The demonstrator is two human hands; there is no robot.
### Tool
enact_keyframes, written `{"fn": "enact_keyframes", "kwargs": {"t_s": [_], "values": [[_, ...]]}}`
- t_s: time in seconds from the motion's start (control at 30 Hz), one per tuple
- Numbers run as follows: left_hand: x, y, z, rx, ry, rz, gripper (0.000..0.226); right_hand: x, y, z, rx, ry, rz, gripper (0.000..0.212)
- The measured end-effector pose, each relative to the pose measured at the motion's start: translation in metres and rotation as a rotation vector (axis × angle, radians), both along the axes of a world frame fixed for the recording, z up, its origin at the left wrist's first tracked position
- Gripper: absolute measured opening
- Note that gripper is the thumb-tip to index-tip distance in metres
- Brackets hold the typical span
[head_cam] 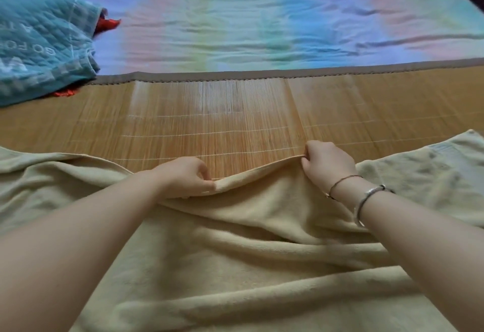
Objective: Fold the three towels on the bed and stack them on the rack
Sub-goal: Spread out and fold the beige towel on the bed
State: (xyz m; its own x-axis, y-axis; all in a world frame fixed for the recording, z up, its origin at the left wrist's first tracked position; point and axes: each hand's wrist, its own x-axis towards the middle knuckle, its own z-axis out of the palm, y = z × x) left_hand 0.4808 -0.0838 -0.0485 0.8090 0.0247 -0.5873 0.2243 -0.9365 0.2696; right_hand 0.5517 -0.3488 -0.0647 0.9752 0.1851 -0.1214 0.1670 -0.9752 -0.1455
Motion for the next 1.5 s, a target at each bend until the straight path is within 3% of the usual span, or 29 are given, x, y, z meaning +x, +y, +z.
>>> {"fn": "enact_keyframes", "kwargs": {"t_s": [0.1, 0.2, 0.27, 0.33, 0.4, 0.47, 0.53, 0.67, 0.73, 0.8, 0.87, 0.93, 1.17, 1.37, 1.5], "values": [[0.015, -0.002, 0.000, -0.022, 0.053, 0.055, 0.014, 0.020, 0.009, -0.002, 0.075, -0.001, -0.094, 0.018], [0.037, -0.006, -0.007, 0.059, -0.347, 0.210, 0.010, 0.037, 0.012, -0.006, 0.212, -0.004, -0.165, 0.019], [0.049, -0.013, -0.015, 0.010, -0.472, 0.331, 0.018, 0.042, 0.011, -0.009, 0.301, 0.111, -0.141, 0.034], [0.055, -0.029, -0.028, -0.076, -0.376, 0.358, 0.055, 0.038, 0.006, -0.014, 0.365, 0.272, -0.071, 0.058], [0.055, -0.051, -0.037, -0.124, -0.362, 0.337, 0.081, 0.029, -0.004, -0.019, 0.454, 0.282, -0.028, 0.070], [0.056, -0.081, -0.046, -0.112, -0.421, 0.205, 0.077, 0.022, -0.026, -0.025, 0.546, 0.123, -0.021, 0.066], [0.061, -0.114, -0.052, -0.097, -0.415, 0.029, 0.058, 0.019, -0.055, -0.029, 0.565, -0.075, -0.045, 0.054], [0.072, -0.205, -0.055, -0.182, -0.297, -0.186, 0.053, 0.023, -0.147, -0.026, 0.352, -0.298, -0.247, 0.039], [0.080, -0.250, -0.056, -0.180, -0.270, -0.216, 0.059, 0.024, -0.196, -0.022, 0.190, -0.224, -0.369, 0.041], [0.091, -0.293, -0.056, -0.122, -0.246, -0.187, 0.063, 0.023, -0.246, -0.025, 0.061, -0.026, -0.420, 0.047], [0.099, -0.317, -0.055, -0.045, -0.231, -0.116, 0.064, 0.022, -0.276, -0.034, 0.039, 0.196, -0.393, 0.055], [0.107, -0.342, -0.056, -0.011, -0.228, -0.040, 0.066, 0.023, -0.304, -0.041, 0.048, 0.302, -0.379, 0.059], [0.148, -0.375, -0.072, 0.081, -0.215, -0.015, 0.088, 0.087, -0.341, -0.051, 0.114, 0.314, -0.421, 0.062], [0.150, -0.382, -0.095, 0.130, -0.216, -0.014, 0.099, 0.084, -0.341, -0.075, 0.097, 0.228, -0.414, 0.065], [0.145, -0.388, -0.093, 0.160, -0.249, 0.035, 0.092, 0.071, -0.352, -0.067, 0.316, 0.074, -0.356, 0.060]]}}
